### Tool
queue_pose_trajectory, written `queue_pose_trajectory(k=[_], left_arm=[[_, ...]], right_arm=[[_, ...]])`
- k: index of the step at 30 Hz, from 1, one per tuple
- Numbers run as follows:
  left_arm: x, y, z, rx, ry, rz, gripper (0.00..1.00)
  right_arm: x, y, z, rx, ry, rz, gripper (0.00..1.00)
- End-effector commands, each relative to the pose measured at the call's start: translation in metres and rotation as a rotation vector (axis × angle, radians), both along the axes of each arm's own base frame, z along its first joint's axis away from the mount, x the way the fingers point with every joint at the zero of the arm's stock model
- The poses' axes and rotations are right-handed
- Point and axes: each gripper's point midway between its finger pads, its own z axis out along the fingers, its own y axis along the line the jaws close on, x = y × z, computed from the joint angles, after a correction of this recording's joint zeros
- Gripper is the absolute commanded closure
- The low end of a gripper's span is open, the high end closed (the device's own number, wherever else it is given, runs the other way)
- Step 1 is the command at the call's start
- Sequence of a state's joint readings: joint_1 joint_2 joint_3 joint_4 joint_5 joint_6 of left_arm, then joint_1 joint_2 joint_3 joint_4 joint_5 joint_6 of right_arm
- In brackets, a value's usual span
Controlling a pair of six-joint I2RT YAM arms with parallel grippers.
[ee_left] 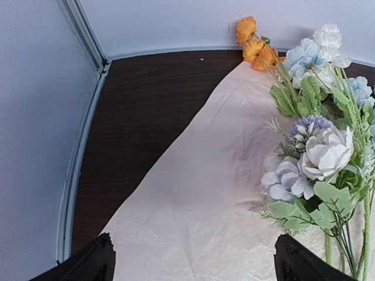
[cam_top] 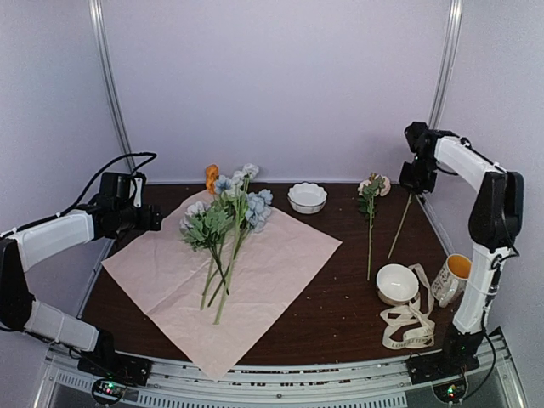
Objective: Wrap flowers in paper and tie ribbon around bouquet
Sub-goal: Pick up the fake flower from the corner of the board, then place the fake flower on the flattened wrapping paper, then pick up the fake flower from the center of the board.
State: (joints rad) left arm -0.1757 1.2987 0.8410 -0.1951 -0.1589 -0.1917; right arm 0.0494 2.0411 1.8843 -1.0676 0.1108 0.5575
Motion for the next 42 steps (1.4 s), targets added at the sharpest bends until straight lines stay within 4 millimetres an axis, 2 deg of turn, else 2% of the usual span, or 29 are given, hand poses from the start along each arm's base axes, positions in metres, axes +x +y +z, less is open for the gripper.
queue_pose_trajectory(k=[1, 3, 5, 7, 9, 11, 13, 14, 16, 19, 22, 24, 27, 28, 29, 30, 32, 33, 36, 38, 40, 42], left_arm=[[0.009, 0.001, 0.018, -0.001, -0.046, 0.009, 0.02], [0.010, 0.000, 0.019, -0.009, -0.047, 0.008, 0.02], [0.010, -0.002, 0.020, -0.024, -0.047, 0.003, 0.02], [0.009, -0.004, 0.022, -0.043, -0.049, 0.000, 0.02], [0.007, -0.005, 0.022, -0.056, -0.044, 0.002, 0.02], [0.004, -0.003, 0.021, -0.056, -0.040, 0.015, 0.02], [0.002, 0.000, 0.019, -0.051, -0.034, 0.026, 0.02], [0.002, 0.000, 0.018, -0.048, -0.031, 0.031, 0.02], [0.001, 0.000, 0.017, -0.048, -0.027, 0.031, 0.02], [0.001, 0.000, 0.016, -0.048, -0.025, 0.030, 0.02], [0.002, 0.001, 0.015, -0.042, -0.019, 0.033, 0.02], [0.003, 0.000, 0.014, -0.042, -0.016, 0.031, 0.02], [0.004, -0.001, 0.010, -0.040, -0.007, 0.026, 0.02], [0.004, 0.000, 0.010, -0.040, -0.005, 0.027, 0.03], [0.004, 0.000, 0.009, -0.036, -0.002, 0.027, 0.02], [0.004, 0.000, 0.009, -0.035, -0.002, 0.028, 0.02], [0.005, 0.000, 0.009, -0.035, -0.002, 0.028, 0.02], [0.005, 0.000, 0.009, -0.034, -0.002, 0.027, 0.02], [0.005, 0.000, 0.010, -0.034, -0.003, 0.025, 0.02], [0.006, -0.001, 0.011, -0.039, -0.003, 0.025, 0.02], [0.006, -0.002, 0.010, -0.044, -0.002, 0.021, 0.02], [0.006, -0.003, 0.010, -0.049, -0.001, 0.018, 0.02]], right_arm=[[0.008, 0.061, 0.183, -0.048, -0.595, 0.209, 1.00], [-0.003, 0.122, 0.235, 0.070, -0.819, 0.374, 1.00], [-0.018, 0.179, 0.266, 0.213, -0.959, 0.485, 1.00], [-0.030, 0.241, 0.279, 0.373, -0.993, 0.603, 1.00], [-0.037, 0.303, 0.273, 0.485, -0.944, 0.719, 1.00], [-0.044, 0.363, 0.246, 0.552, -0.829, 0.810, 1.00], [-0.050, 0.413, 0.215, 0.594, -0.718, 0.870, 1.00], [-0.048, 0.436, 0.190, 0.592, -0.660, 0.886, 1.00], [-0.052, 0.468, 0.155, 0.609, -0.575, 0.888, 1.00], [-0.068, 0.520, 0.102, 0.728, -0.436, 0.918, 1.00], [-0.077, 0.553, 0.067, 0.797, -0.340, 0.941, 1.00], [-0.079, 0.560, 0.040, 0.778, -0.299, 0.941, 1.00], [-0.080, 0.558, 0.005, 0.747, -0.233, 0.923, 1.00], [-0.081, 0.557, -0.001, 0.744, -0.215, 0.929, 0.95], [-0.080, 0.554, -0.001, 0.734, -0.208, 0.934, 0.78], [-0.079, 0.550, 0.003, 0.714, -0.217, 0.944, 0.67], [-0.072, 0.534, 0.024, 0.636, -0.267, 0.977, 0.48], [-0.068, 0.523, 0.035, 0.592, -0.287, 0.985, 0.43], [-0.054, 0.473, 0.073, 0.443, -0.340, 0.980, 0.29], [-0.042, 0.420, 0.094, 0.296, -0.363, 0.912, 0.18], [-0.024, 0.354, 0.092, 0.108, -0.336, 0.792, 0.17], [-0.015, 0.284, 0.071, -0.058, -0.222, 0.680, 0.17]])
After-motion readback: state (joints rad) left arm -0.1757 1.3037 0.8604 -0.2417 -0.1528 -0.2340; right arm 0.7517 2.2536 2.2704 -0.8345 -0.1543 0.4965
